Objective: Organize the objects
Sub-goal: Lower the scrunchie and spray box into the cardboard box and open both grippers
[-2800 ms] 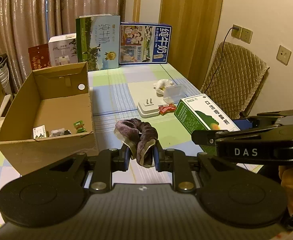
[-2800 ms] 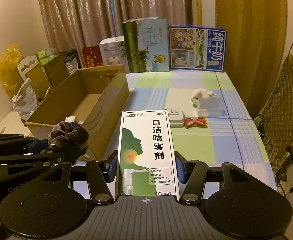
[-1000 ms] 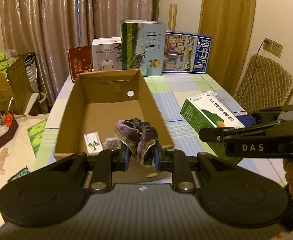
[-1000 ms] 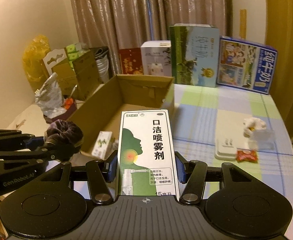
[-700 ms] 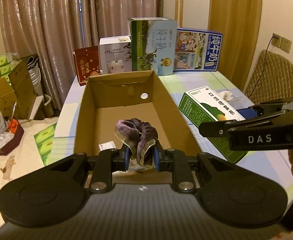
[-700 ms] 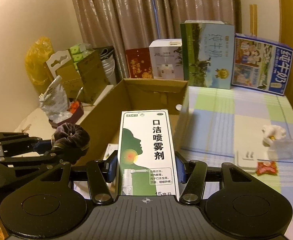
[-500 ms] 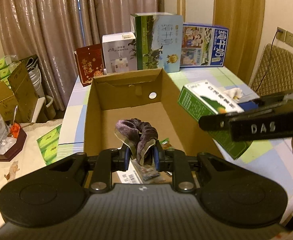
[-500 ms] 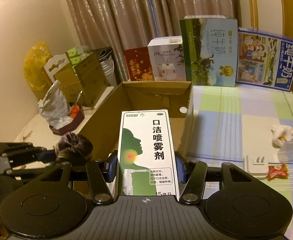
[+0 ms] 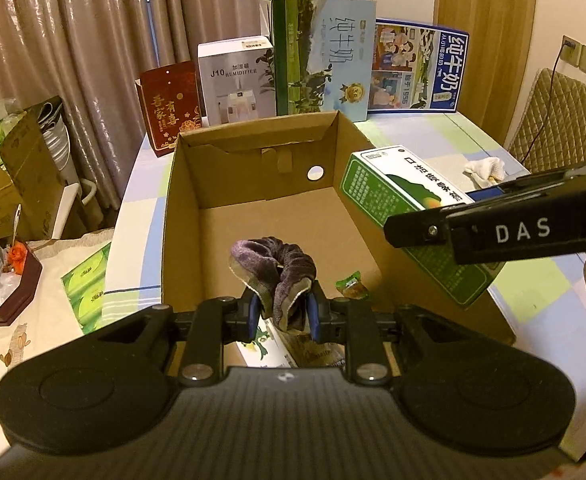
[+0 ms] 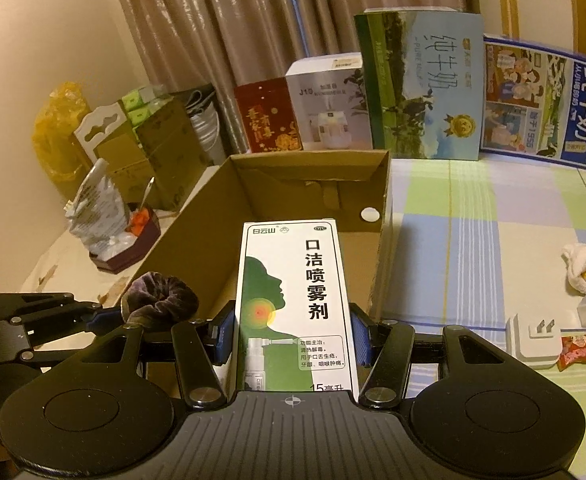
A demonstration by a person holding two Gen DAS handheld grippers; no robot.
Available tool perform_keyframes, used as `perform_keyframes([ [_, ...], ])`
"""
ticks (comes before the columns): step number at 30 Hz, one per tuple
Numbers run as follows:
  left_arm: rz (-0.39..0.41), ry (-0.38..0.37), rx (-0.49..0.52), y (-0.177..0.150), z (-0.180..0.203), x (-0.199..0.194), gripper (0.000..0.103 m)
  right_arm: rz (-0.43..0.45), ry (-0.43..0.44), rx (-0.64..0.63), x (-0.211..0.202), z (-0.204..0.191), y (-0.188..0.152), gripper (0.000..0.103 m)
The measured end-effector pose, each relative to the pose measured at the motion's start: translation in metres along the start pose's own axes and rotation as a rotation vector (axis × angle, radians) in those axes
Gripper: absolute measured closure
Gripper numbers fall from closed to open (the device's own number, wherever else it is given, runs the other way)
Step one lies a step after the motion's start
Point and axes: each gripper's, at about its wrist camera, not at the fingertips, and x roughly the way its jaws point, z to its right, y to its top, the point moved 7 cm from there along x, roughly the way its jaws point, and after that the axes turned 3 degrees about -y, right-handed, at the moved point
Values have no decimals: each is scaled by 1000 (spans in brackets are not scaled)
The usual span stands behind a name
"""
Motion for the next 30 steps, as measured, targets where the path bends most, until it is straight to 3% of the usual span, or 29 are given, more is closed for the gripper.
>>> perform_keyframes([
  [4, 1, -4, -6, 5, -6, 8, 73, 0, -2, 14, 1, 3, 1, 50],
  [19, 26, 21, -45, 1, -19, -8, 65, 28, 35, 41, 3, 0, 12, 49],
  [22, 38, 23, -52, 0, -19, -14, 57, 56, 40, 67, -2, 1, 18, 35],
  [30, 62, 39, -88, -7, -20, -37, 50, 88, 25, 83, -39, 10, 7, 25],
])
